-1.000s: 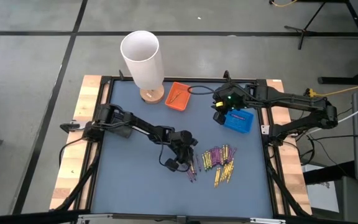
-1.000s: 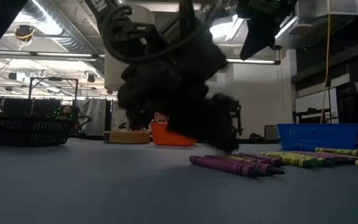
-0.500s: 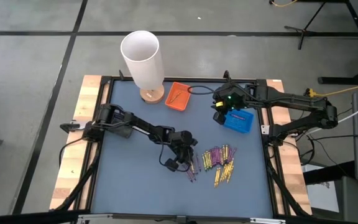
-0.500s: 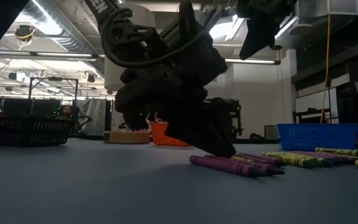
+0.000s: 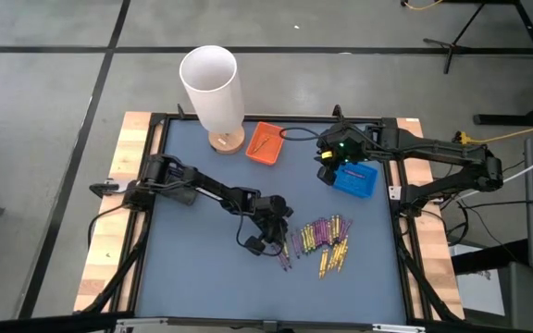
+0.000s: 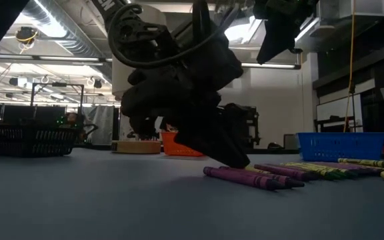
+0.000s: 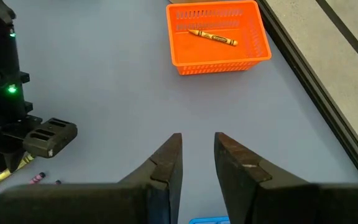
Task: Sort crayons
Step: Put the green crayon into the black basket
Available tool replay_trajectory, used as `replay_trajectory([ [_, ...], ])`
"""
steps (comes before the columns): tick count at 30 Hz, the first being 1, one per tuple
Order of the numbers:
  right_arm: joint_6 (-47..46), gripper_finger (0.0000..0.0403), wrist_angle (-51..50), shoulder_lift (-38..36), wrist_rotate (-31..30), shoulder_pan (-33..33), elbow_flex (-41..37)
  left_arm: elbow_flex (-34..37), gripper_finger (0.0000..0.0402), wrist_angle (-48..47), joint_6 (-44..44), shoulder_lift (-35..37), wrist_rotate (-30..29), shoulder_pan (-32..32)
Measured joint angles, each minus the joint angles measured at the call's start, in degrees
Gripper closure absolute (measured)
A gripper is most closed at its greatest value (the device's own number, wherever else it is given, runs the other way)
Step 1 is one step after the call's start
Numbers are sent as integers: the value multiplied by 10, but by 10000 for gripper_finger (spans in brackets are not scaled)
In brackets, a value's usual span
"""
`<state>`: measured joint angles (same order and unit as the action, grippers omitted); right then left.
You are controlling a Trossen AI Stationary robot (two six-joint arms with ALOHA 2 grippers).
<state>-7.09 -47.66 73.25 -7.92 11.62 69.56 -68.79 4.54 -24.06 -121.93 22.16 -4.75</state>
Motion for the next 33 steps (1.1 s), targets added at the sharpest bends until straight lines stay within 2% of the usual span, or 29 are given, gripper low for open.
replay_trajectory([
  [14, 0, 313, 0, 0, 0, 0, 0, 3, 343, 45, -4, 1, -11, 1],
  [23, 0, 313, 0, 0, 0, 0, 0, 4, 343, 48, -79, 0, -10, 1],
  [33, 0, 313, 0, 0, 0, 0, 0, 2, 343, 12, -46, 2, 0, 8],
])
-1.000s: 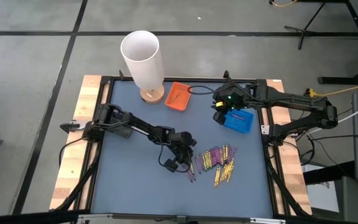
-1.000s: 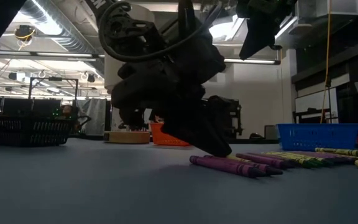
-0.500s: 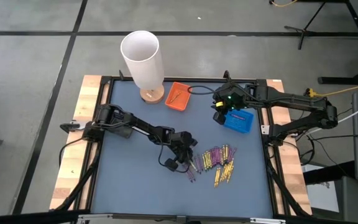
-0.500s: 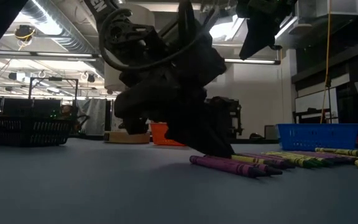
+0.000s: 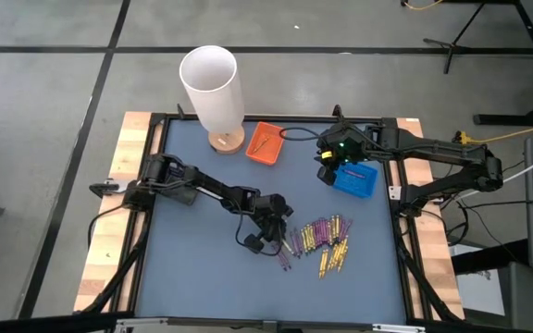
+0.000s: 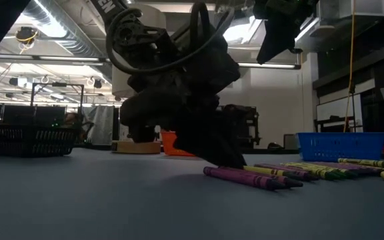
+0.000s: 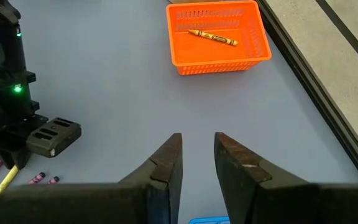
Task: Sort crayons
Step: Put the green crayon into the black basket
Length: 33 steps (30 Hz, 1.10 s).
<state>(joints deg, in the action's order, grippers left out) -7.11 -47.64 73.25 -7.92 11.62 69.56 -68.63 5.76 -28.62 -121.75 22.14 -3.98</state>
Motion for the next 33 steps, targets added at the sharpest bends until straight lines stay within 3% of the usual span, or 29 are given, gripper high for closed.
replay_trajectory([
  [12, 0, 313, 0, 0, 0, 0, 0, 0, 345, -6, 2, 0, 0, -1],
  [24, 0, 313, 0, 0, 0, 0, 0, 0, 397, -7, 2, 1, -1, -1],
  [33, 0, 313, 0, 0, 0, 0, 0, 0, 395, -6, 63, 1, -1, -1],
])
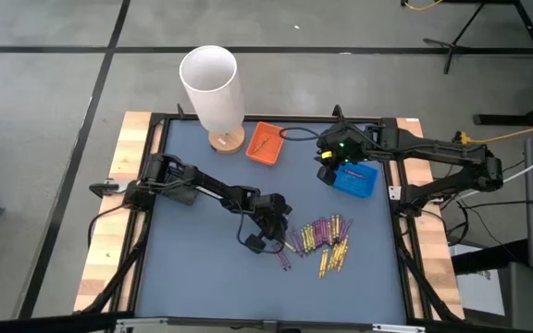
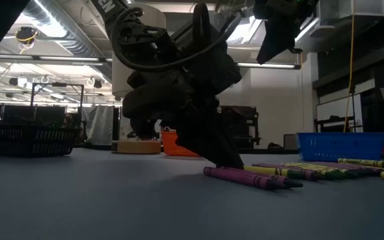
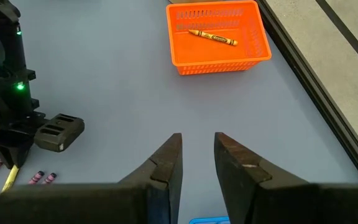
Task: Sort crayons
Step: Put the green crayon into the black basket
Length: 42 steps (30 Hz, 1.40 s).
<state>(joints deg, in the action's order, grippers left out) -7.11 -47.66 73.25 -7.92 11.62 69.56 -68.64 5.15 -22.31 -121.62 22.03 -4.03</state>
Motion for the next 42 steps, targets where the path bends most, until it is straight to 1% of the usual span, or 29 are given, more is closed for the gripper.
replay_trajectory([
  [8, 0, 313, 0, 0, 0, 0, 0, 0, 395, -5, 29, 8, 7, -1],
  [13, 0, 313, -1, 0, 0, 0, 0, 1, 395, -23, 29, 47, 10, -1],
  [18, 0, 313, -1, 0, 0, 0, 0, 1, 395, -82, 29, 92, 10, 0],
  [21, 0, 313, 0, 0, 0, 0, 0, 1, 395, -146, 29, 130, 5, 0],
  [23, 0, 313, -1, 0, 0, 0, 0, 0, 395, -201, 29, 152, -10, 0],
  [25, 0, 313, 0, 0, 0, 0, 0, 0, 395, -268, 30, 178, -32, 0],
  [32, 0, 313, 0, 0, 0, 0, 0, 0, 395, -471, 79, 254, -118, 0],
  [36, 0, 313, 0, 0, 0, 0, 0, 0, 395, -560, 99, 277, -158, 0],
  [42, 0, 313, 1, 0, 0, 0, 0, 0, 395, -642, 103, 289, -195, 3],
])
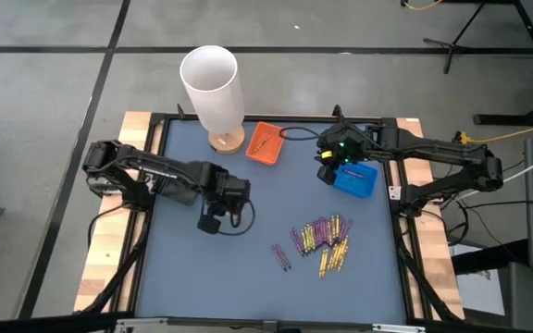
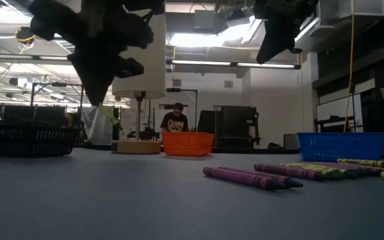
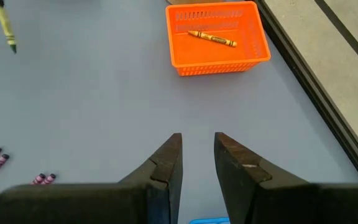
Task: Sort crayons
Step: Put the green crayon into the black basket
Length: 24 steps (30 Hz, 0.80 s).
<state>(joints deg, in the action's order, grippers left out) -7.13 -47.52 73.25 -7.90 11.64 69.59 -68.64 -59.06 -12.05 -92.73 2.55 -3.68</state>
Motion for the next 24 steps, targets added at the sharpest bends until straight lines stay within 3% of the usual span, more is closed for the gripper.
replay_trajectory([
  [13, 0, 313, -3, 0, 0, 0, 0, 4, 395, -151, 12, 52, -22, 60],
  [24, 0, 313, -3, 0, 0, 0, 0, 117, 395, -165, 45, 214, -42, 116],
])
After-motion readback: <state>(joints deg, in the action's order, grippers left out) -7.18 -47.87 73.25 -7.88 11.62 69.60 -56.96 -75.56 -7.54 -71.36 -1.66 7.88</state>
